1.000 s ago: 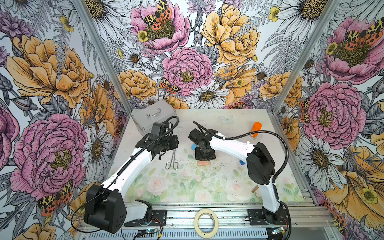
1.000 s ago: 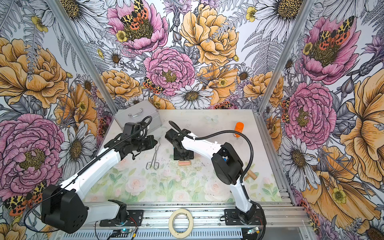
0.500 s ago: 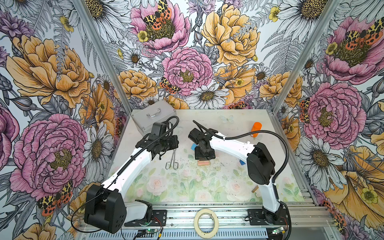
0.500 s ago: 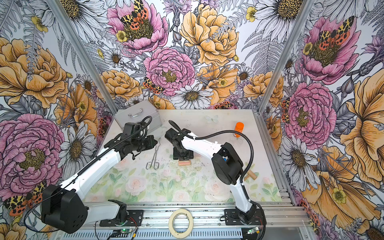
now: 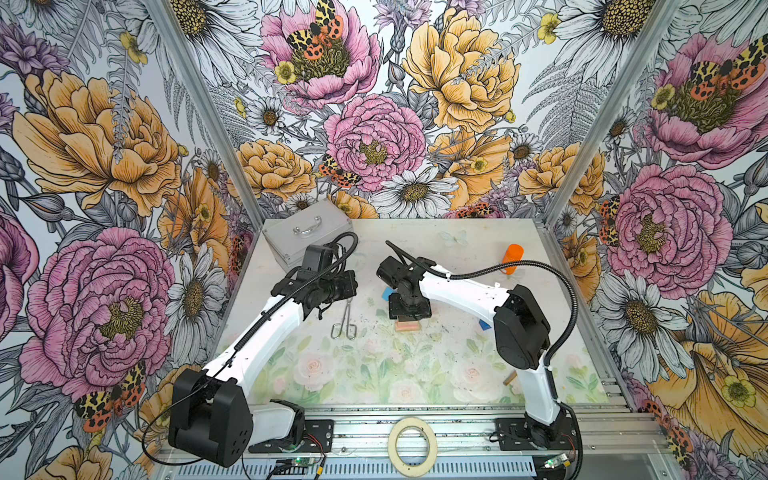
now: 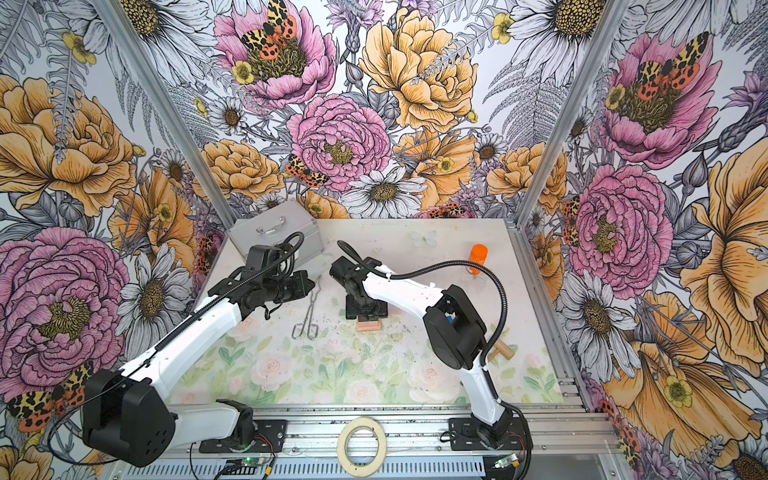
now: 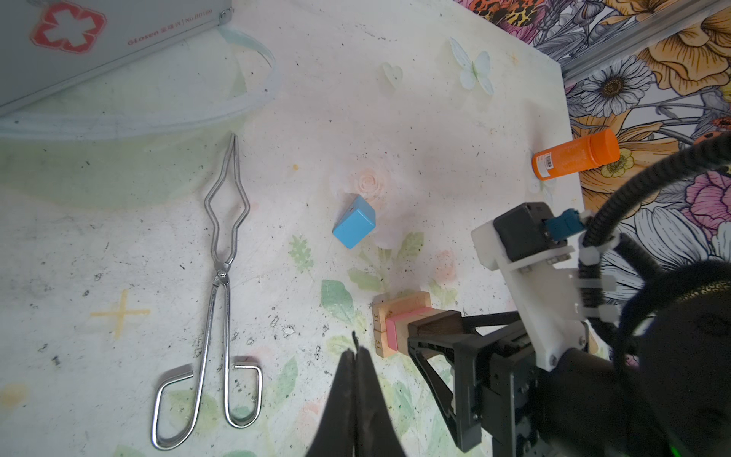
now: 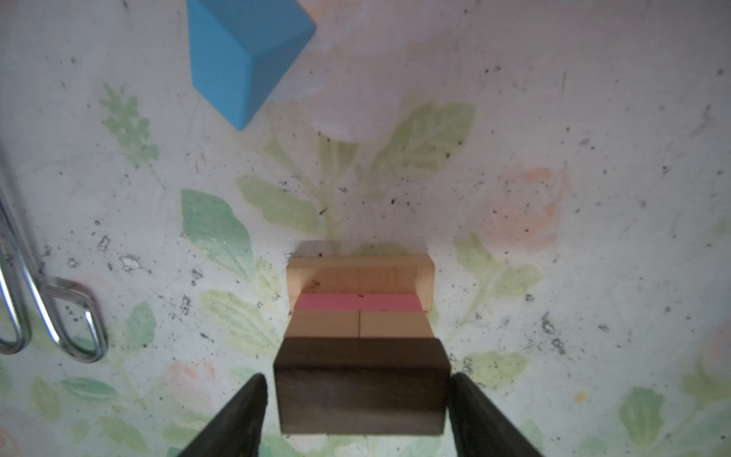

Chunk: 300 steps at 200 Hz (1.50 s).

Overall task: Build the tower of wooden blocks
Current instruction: 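Open the right gripper and raise it away from the stack, then move the right gripper over the dark blue cube and lower around it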

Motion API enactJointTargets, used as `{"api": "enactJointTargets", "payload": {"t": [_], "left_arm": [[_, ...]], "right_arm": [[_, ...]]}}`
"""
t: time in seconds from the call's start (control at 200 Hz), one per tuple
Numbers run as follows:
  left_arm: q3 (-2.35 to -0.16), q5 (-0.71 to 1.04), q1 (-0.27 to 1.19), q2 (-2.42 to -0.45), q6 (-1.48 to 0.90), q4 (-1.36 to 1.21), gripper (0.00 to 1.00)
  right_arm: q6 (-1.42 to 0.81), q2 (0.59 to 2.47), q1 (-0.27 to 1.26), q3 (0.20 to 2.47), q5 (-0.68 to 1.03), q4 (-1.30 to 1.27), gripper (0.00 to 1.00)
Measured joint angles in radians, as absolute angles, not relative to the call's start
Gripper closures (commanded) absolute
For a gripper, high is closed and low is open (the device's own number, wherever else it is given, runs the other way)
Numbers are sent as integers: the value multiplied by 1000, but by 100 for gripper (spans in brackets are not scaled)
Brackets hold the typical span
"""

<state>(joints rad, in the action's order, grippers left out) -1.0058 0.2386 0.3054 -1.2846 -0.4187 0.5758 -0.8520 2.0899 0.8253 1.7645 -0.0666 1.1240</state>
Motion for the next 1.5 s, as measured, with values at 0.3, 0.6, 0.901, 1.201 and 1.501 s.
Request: {"api": "enactJointTargets", "payload": {"t": [0.3, 0.6, 0.901, 1.201, 1.501], "left_arm": [[-1006, 232, 305, -1285, -418, 576, 98], [-1006, 232, 304, -1287, -418, 576, 98], [-1006, 232, 297, -1312, -418, 576, 98], [-1006, 232, 291, -1317, -418, 576, 98], [-1006, 232, 291, -1325, -418, 576, 96]], "right_arm": [[-852, 1996, 807, 1722, -98, 1124, 25], [-860, 1713, 700, 1579, -170, 1124, 31], [-928, 1523, 599, 1290, -262, 1134, 33], [-1008, 1321, 503, 1053, -283, 1063, 34], [-1063, 1308, 443, 917, -251, 987, 33]]}}
